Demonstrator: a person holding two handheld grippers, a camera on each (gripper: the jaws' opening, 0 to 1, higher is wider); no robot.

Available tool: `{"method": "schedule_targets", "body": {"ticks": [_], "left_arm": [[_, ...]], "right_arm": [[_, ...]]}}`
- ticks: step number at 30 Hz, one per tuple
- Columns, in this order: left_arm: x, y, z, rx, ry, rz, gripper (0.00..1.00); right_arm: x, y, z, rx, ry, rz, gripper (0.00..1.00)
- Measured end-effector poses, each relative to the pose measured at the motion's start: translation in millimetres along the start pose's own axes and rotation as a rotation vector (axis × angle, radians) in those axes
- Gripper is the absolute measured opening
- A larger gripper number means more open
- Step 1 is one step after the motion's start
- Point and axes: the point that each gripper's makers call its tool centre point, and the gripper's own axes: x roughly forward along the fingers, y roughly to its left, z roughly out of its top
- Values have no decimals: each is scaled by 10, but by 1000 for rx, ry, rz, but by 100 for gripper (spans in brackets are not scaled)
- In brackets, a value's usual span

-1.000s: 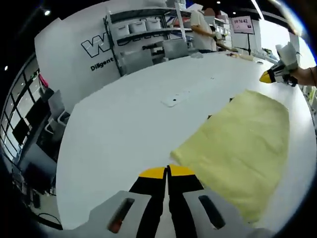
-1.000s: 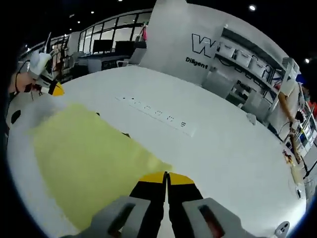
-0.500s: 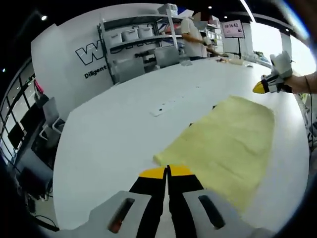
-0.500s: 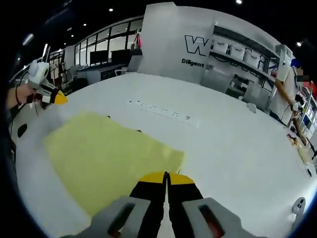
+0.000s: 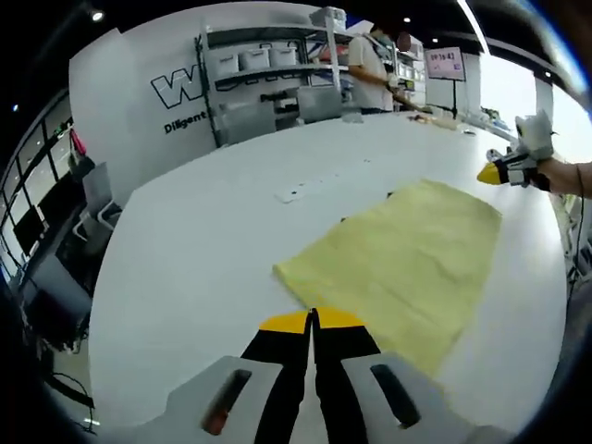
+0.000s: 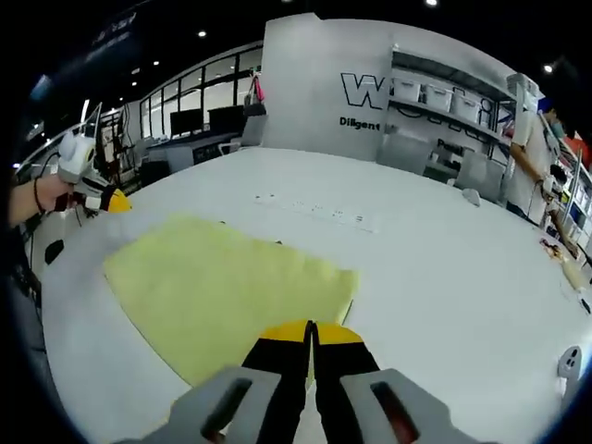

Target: Fold the garment on the visible template until the final outline fits inside the template.

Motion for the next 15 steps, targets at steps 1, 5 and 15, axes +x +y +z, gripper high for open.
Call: {"method": "schedule_targets", "body": {"ticks": [1,5,15], "left_arm": [[-25,-17,-41,-9,5,-1,3],[-84,-74,-109,-27,4,-9,3],[-155,-175,-273,-58,15,-4,3]], "right_arm": [[-20,2,-16,4,1,0,0],[-60,21,-87,5,12,4,0],[-107,70,-307,9,44,25,0]]}}
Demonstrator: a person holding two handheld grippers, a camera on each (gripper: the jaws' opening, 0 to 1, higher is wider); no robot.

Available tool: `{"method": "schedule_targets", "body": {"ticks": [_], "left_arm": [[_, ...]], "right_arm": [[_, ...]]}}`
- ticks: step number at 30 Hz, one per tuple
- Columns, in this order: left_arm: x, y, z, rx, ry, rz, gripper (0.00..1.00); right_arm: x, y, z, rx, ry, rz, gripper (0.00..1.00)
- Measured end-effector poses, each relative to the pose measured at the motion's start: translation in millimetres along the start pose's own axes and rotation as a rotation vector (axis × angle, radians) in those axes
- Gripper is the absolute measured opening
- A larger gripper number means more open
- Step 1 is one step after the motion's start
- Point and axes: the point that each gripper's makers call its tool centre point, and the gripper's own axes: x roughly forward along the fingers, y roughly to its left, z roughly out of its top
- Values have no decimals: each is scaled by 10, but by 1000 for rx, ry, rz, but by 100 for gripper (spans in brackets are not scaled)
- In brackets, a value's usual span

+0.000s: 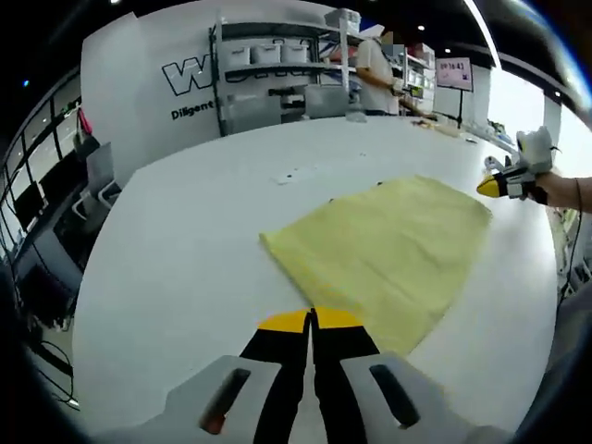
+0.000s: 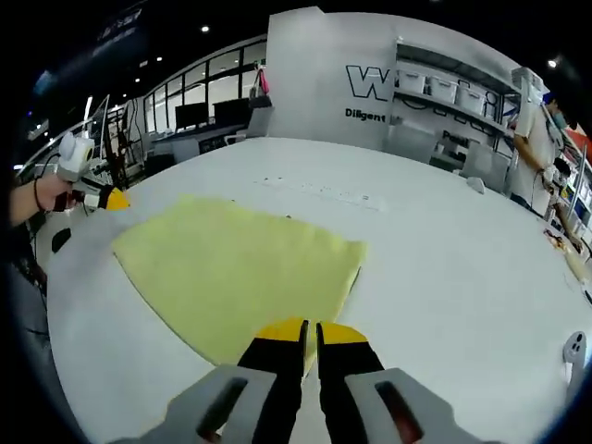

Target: Fold the garment on the visible template until the final outline fits inside the template.

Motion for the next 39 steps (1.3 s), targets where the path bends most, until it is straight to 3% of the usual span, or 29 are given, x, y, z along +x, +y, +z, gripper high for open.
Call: {"method": "schedule_targets", "body": {"ticks": [5,6,8,13,15,18,21,39], "left_arm": [[-57,-63,-176,-35,21,-28,2],[-60,-131,-166,-78,-7,-67,2],[-91,-188,-210,-82,-5,-104,5],[-176,-230,-301,-85,-20,-136,10],[-195,-280,-358,-100,-4,-167,12],[-208,-358,-441,-96,23,-204,14],[-192,-436,-486,-128,33,-239,15],[-84,-615,-612,-193,82,-300,9]], "right_arm": [[-94,85,-149,0,11,28,1],[-102,96,-171,11,15,32,2],[-122,97,-206,13,16,32,4],[-171,104,-328,32,43,42,13],[-197,122,-350,45,39,48,13],[-213,188,-370,-3,34,83,14],[-195,218,-431,45,55,108,17],[-126,257,-494,89,75,136,14]]}}
